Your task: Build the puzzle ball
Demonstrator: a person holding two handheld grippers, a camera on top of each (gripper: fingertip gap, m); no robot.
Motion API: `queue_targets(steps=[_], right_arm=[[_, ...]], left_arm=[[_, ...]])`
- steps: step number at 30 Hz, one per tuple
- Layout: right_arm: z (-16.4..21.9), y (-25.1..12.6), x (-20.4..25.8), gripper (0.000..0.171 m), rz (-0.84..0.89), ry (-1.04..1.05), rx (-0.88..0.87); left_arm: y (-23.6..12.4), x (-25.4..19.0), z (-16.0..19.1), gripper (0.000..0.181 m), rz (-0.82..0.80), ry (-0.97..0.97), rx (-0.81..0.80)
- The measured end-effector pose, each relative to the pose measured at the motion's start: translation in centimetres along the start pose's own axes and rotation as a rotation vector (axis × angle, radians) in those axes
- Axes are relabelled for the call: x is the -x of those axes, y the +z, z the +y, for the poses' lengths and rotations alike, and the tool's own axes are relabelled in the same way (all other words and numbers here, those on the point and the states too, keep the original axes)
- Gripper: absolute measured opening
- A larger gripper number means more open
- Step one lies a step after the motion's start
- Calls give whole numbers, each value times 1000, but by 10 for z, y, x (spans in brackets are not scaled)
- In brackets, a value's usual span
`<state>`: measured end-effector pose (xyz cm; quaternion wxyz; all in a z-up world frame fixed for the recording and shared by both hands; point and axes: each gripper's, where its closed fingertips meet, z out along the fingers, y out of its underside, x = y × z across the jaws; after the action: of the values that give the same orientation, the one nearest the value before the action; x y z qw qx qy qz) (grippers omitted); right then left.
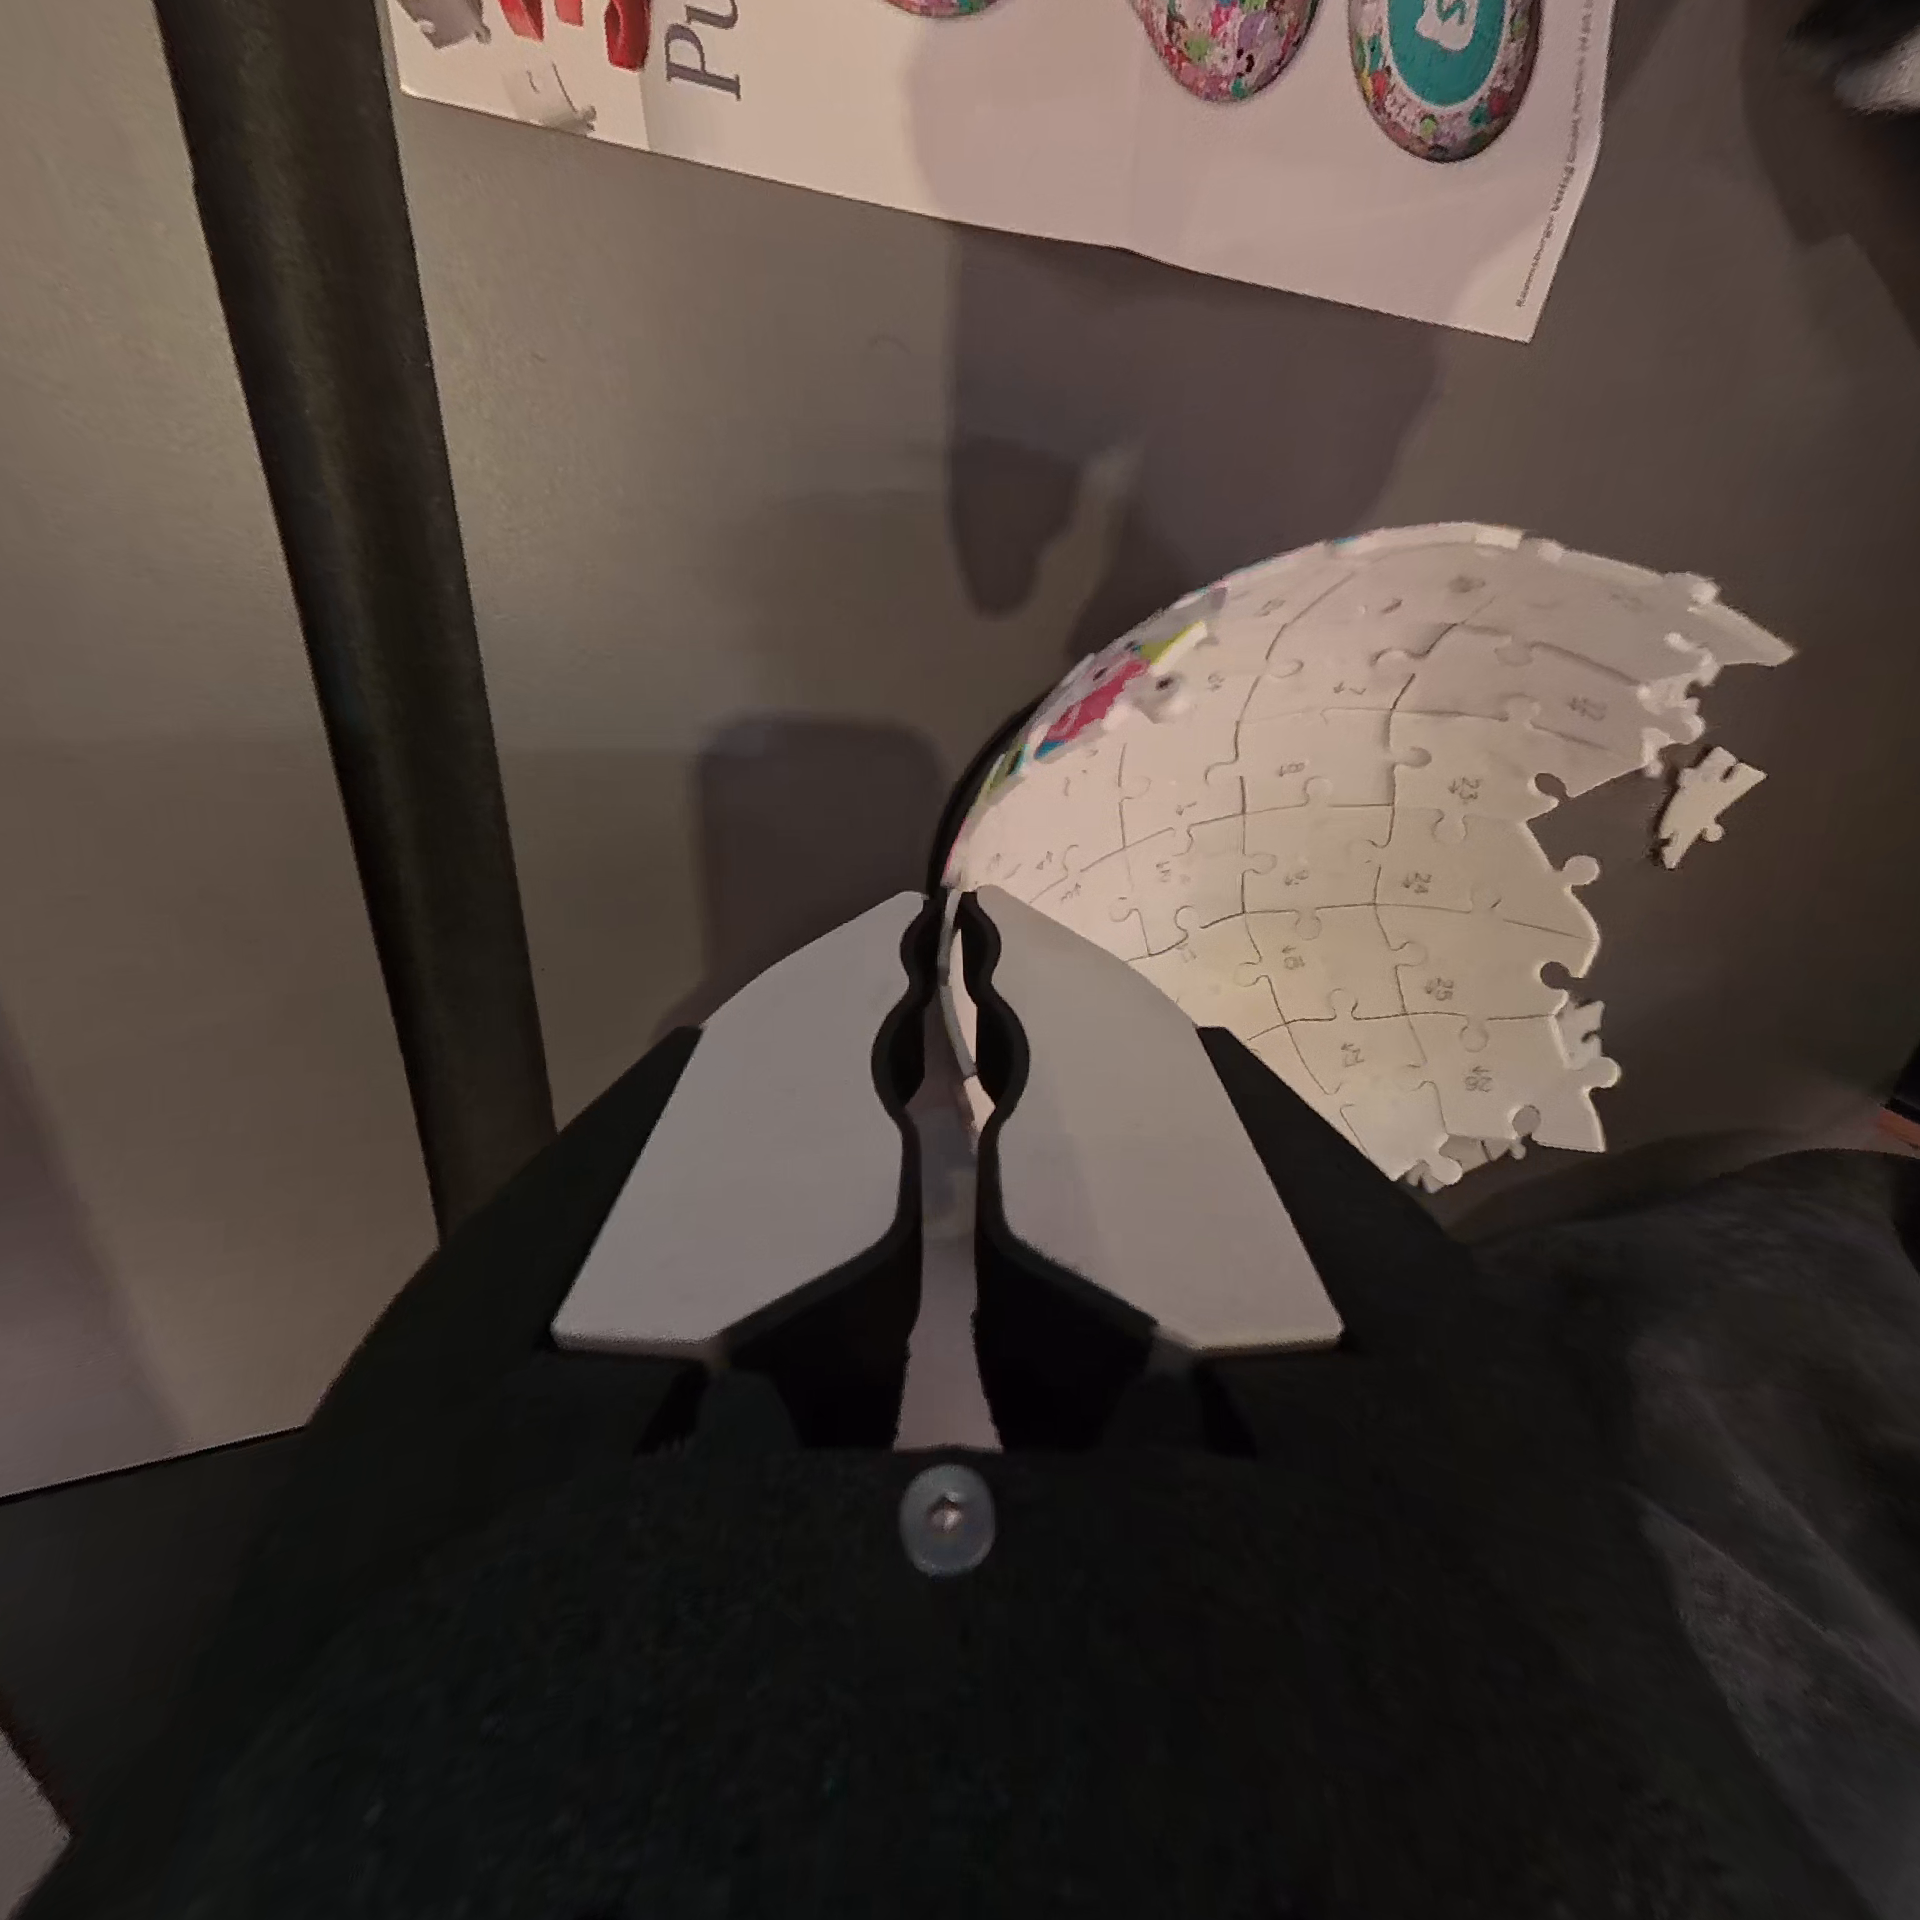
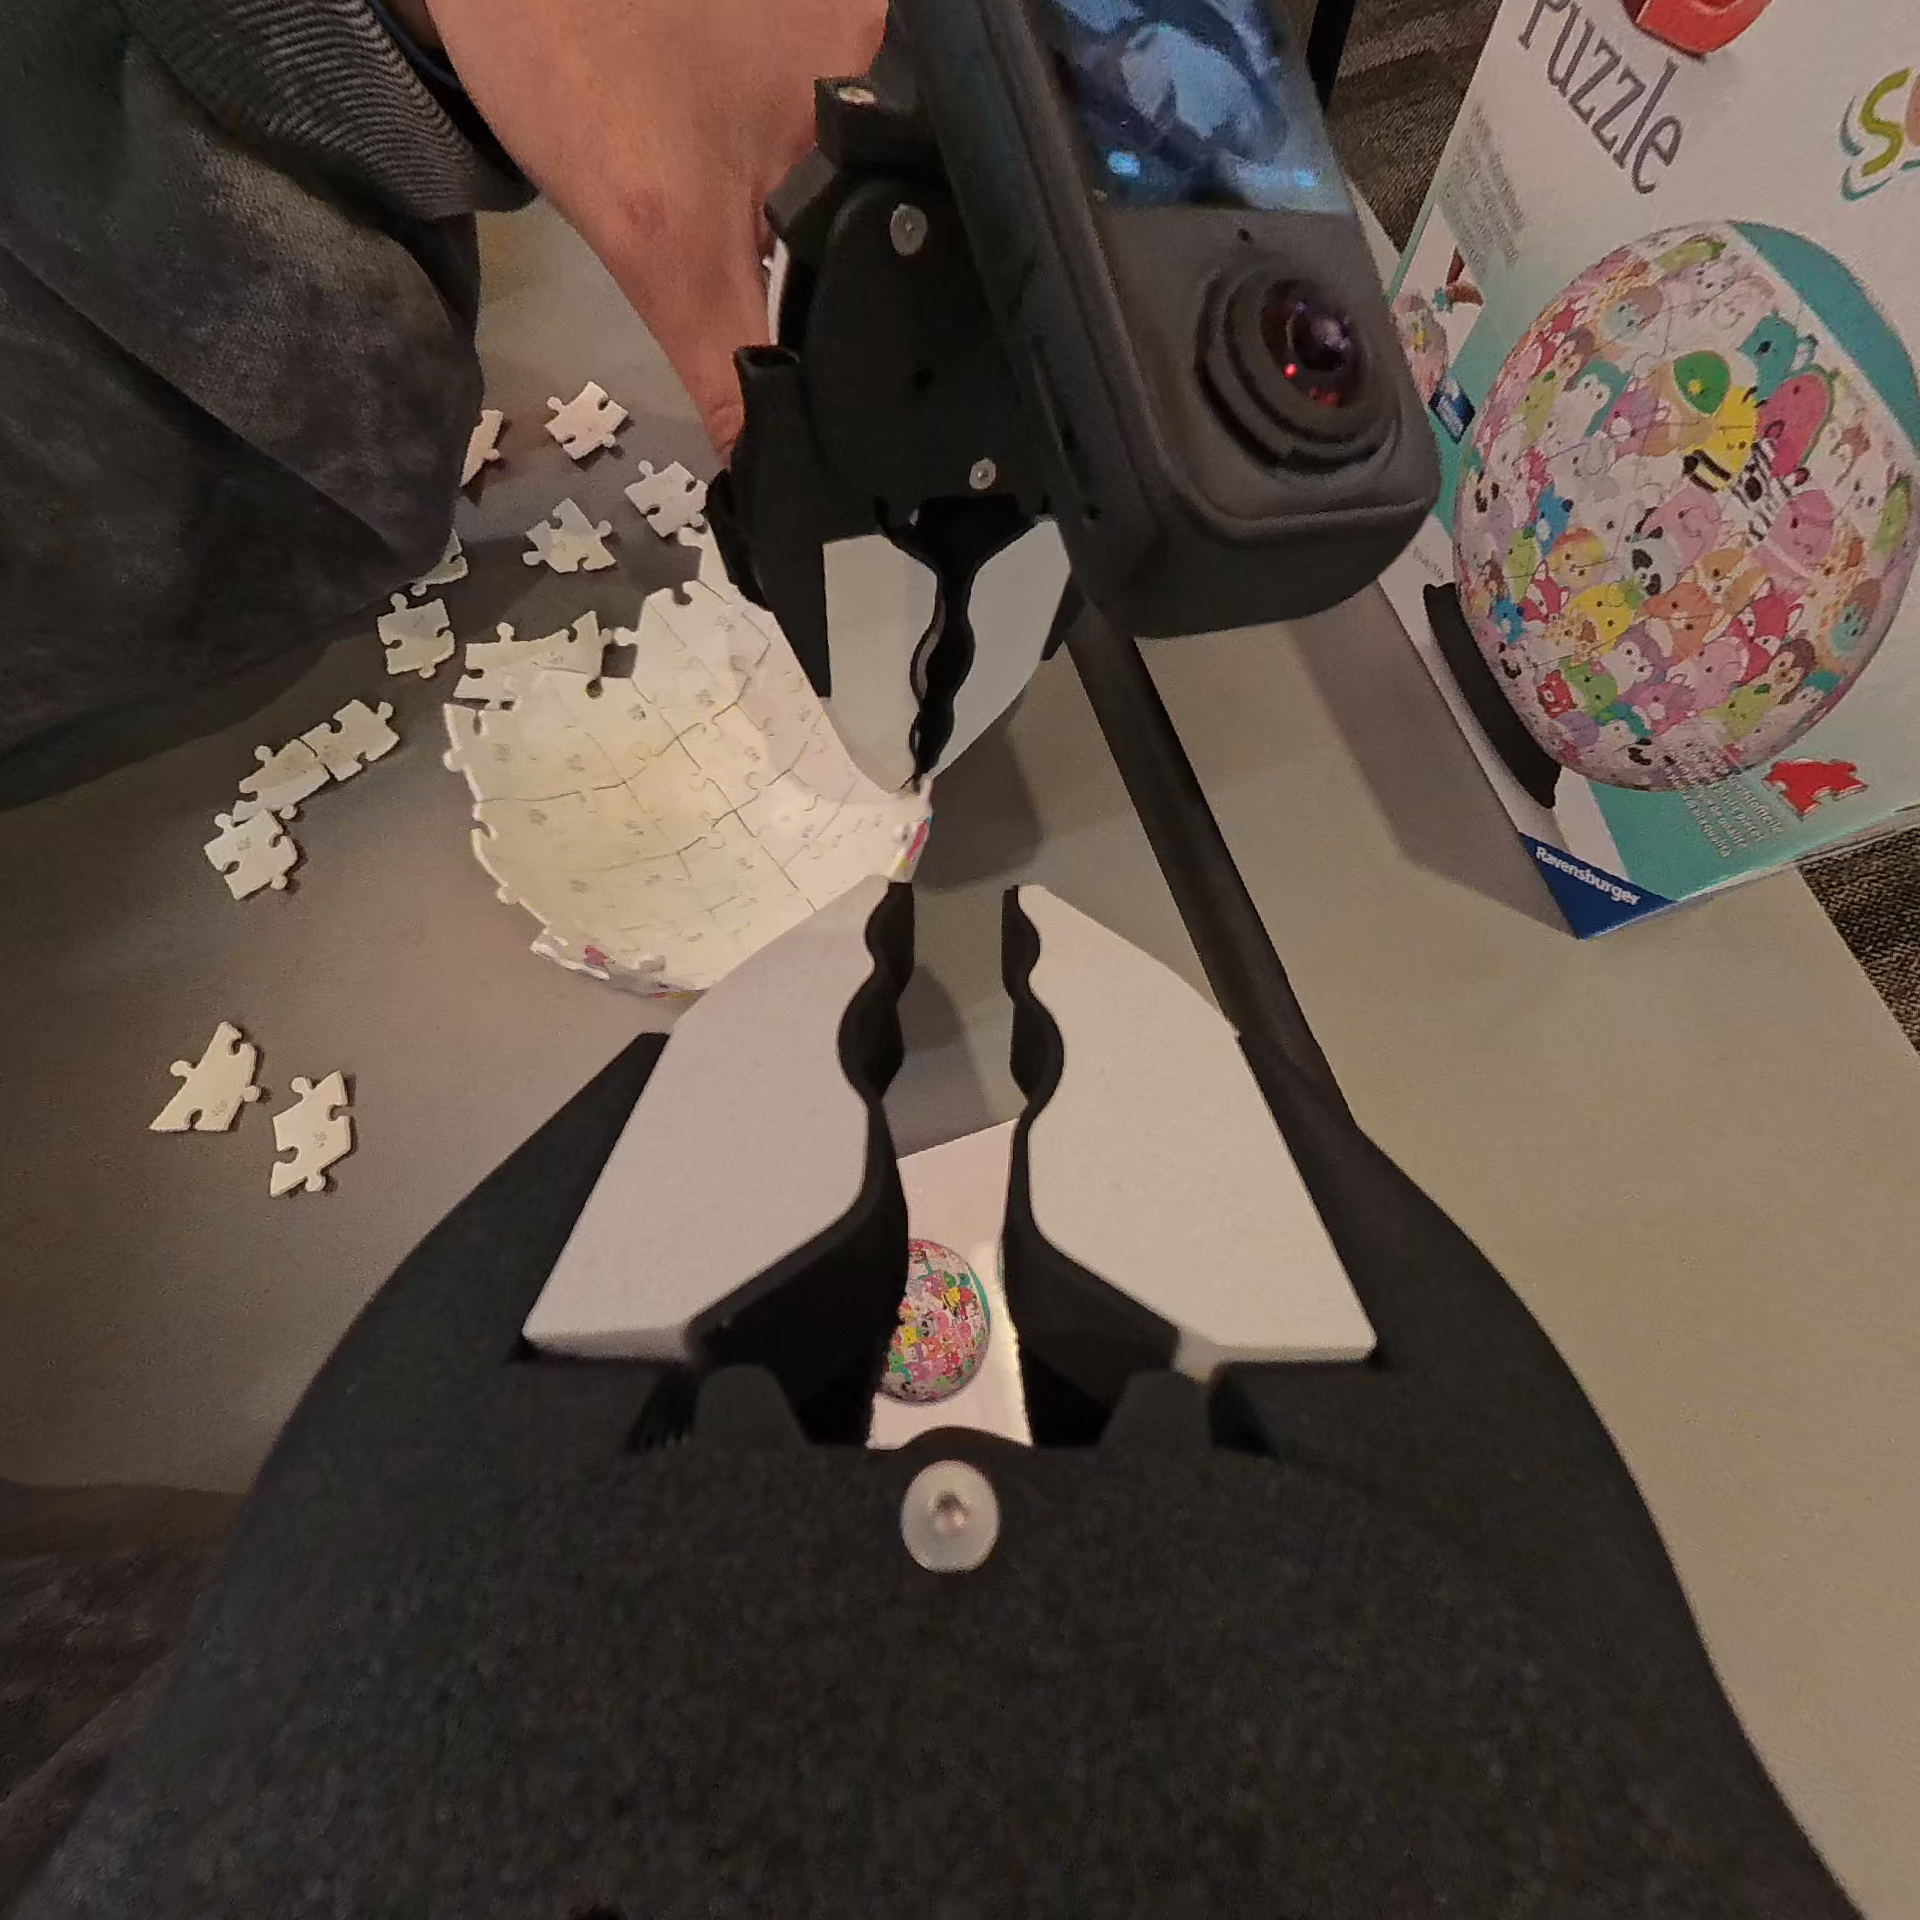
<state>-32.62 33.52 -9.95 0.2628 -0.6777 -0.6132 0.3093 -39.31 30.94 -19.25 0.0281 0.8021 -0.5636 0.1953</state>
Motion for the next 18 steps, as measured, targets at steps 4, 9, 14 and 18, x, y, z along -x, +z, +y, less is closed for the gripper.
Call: queue_targets(steps=[4, 9, 14, 18], right_arm=[[0, 0, 1, 16, -1, -2, 2], [2, 0, 0, 16, -3, 0, 6], [1, -1, 0, 16, -2, 0, 2], [1, -1, 0, 16, 0, -2, -1]], left_arm=[[-1, 1, 1, 3, -29, 20, 1], [-3, 1, 0, 3, -49, 21, 8], [-6, 2, 1, 4, -44, -16, 6], [-11, 5, 0, 16, -44, -47, -26]])
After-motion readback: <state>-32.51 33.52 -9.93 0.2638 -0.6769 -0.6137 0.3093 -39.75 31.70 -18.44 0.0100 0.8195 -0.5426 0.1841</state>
